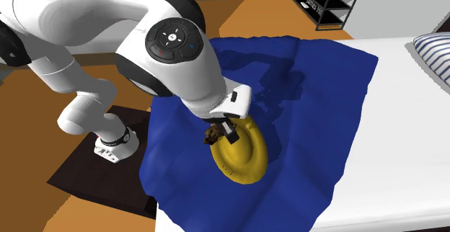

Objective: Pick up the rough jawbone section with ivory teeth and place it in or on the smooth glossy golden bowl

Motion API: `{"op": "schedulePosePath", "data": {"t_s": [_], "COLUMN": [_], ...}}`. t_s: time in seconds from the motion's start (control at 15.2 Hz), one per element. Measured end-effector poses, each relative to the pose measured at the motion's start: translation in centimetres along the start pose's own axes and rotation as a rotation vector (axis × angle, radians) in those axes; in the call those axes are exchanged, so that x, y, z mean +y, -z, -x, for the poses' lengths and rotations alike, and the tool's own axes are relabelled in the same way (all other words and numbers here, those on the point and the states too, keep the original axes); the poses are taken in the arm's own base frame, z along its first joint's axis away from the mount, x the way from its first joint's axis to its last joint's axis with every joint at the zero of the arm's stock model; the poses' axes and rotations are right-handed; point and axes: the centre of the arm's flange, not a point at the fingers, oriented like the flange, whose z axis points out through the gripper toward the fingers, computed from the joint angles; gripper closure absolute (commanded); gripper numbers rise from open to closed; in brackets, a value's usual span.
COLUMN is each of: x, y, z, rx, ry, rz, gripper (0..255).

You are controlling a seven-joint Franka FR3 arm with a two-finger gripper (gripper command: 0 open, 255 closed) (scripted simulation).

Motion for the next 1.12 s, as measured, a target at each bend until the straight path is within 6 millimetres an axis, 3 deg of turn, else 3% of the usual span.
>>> {"op": "schedulePosePath", "data": {"t_s": [0.33, 0.73, 0.79, 1.12], "x": [0.2, 0.2, 0.2, 0.2], "y": [-2.7, -3.1, -3.1, -2.6], "z": [0.1, -0.1, -0.1, 0.1], "rx": [0.003, 0.003, 0.003, 0.011], "ry": [0.011, 0.011, 0.011, 0.011], "rz": [-0.01, -0.01, -0.01, -0.001], "gripper": [0, 0, 255, 255]}}
